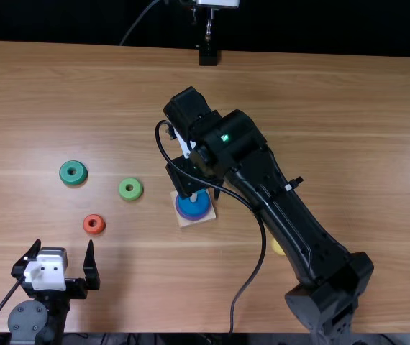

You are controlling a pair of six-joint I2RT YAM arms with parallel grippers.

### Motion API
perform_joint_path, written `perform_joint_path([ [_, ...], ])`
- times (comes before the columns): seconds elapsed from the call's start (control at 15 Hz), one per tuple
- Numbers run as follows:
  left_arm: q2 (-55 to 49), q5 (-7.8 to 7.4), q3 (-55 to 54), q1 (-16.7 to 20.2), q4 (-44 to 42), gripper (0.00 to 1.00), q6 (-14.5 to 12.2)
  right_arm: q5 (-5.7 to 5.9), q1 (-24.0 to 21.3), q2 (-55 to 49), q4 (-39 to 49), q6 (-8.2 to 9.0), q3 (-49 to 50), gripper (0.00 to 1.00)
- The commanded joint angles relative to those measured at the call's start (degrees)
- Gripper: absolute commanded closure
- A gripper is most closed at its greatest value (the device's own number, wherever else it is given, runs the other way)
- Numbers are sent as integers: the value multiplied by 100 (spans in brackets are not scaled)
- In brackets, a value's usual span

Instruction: Build the Hanoi tower: stack the rings onto the peg from bottom to top in this color order: purple, dark blue, light blue, dark green, light green, yellow, orange.

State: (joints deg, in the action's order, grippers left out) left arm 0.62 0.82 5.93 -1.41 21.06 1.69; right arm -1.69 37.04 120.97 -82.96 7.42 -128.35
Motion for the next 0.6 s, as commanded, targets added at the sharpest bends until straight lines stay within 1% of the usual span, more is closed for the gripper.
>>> perform_joint_path([
  [0.0,-62,-82,-593,-8,457,0,-22,-20,49,76,-42,7,-155,35],
  [0.07,-62,-82,-593,-8,457,0,-22,-20,49,76,-127,7,-128,0],
  [0.13,-62,-82,-593,-8,457,0,-22,-20,49,76,-243,7,-128,0],
  [0.33,-62,-82,-593,-8,457,0,-22,-20,40,67,-222,17,-225,0],
  [0.4,-62,-82,-593,-8,457,0,-22,-20,40,67,-222,70,-260,0],
  [0.53,-62,-82,-593,-8,457,0,-22,-20,32,76,-222,281,-603,0],
])
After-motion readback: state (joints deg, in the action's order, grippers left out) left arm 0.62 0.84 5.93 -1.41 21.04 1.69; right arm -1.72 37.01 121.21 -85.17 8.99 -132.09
